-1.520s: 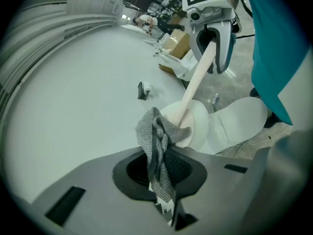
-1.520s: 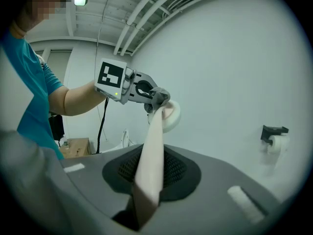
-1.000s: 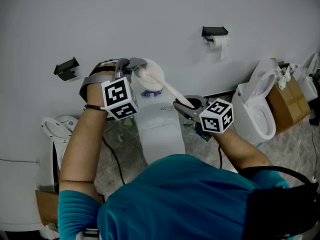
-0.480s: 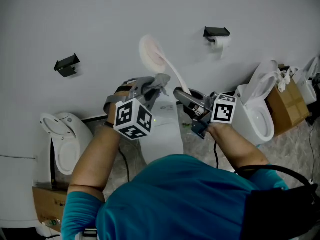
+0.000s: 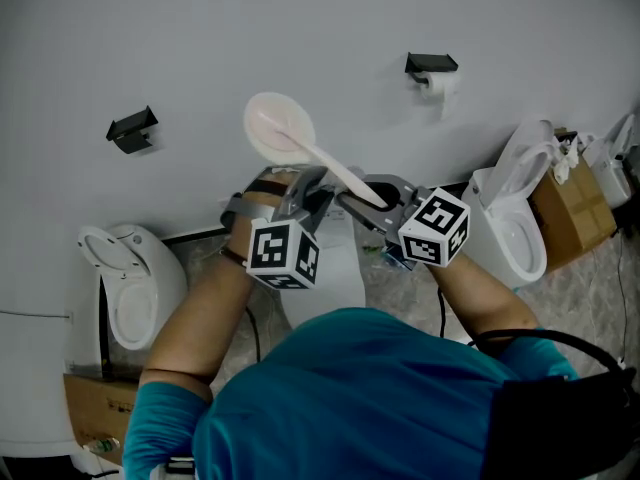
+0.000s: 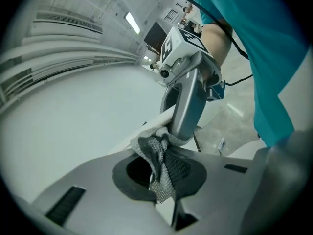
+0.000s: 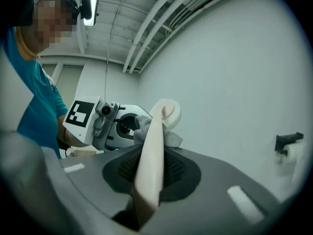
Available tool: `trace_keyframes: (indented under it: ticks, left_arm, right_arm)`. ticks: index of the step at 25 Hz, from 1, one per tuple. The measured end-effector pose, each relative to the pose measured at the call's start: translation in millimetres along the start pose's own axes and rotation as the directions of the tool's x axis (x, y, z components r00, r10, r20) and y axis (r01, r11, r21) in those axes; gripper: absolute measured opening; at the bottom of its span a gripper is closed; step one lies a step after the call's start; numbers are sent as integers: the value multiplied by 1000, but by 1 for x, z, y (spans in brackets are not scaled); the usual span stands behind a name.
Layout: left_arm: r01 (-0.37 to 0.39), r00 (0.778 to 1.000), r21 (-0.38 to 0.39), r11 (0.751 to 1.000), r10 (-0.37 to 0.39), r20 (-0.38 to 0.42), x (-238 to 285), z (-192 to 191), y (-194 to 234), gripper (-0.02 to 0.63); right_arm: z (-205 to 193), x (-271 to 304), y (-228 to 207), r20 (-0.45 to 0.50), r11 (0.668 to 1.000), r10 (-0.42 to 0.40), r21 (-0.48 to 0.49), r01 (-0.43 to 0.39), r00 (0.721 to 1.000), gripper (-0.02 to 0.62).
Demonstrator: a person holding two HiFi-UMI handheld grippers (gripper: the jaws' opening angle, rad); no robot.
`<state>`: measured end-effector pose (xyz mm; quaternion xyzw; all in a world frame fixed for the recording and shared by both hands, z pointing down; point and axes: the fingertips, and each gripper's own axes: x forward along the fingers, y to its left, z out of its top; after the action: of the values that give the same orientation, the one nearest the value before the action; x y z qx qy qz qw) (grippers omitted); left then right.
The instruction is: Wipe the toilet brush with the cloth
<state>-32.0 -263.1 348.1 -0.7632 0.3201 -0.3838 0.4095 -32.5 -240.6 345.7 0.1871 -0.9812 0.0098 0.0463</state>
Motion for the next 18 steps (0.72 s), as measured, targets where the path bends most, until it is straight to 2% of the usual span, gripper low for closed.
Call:
trace_keyframes:
  ticks: [2,10,15,18]
  left_arm:
    - [-7,1000,-12,1000,7,0,0,2,0,37]
    - [-2,1000,-174,985,2,4,-8,-3,13,37]
    - [23,999,-325,946,-9,44,-11,-6,22,37]
    - [2,999,-360,933,13,39,-13,-11,29,37]
  right_arm:
    - [-2,0,1,-18,999,-15,-35,15,1000,64]
    - [-13,-7,-10,-89,985,-114,-140,101,989,64]
    - [-10,-6,-11,-92,981,-120,-166,103,989,64]
    - [-9,-5,-10,-88,982,-115,-159,100,989,64]
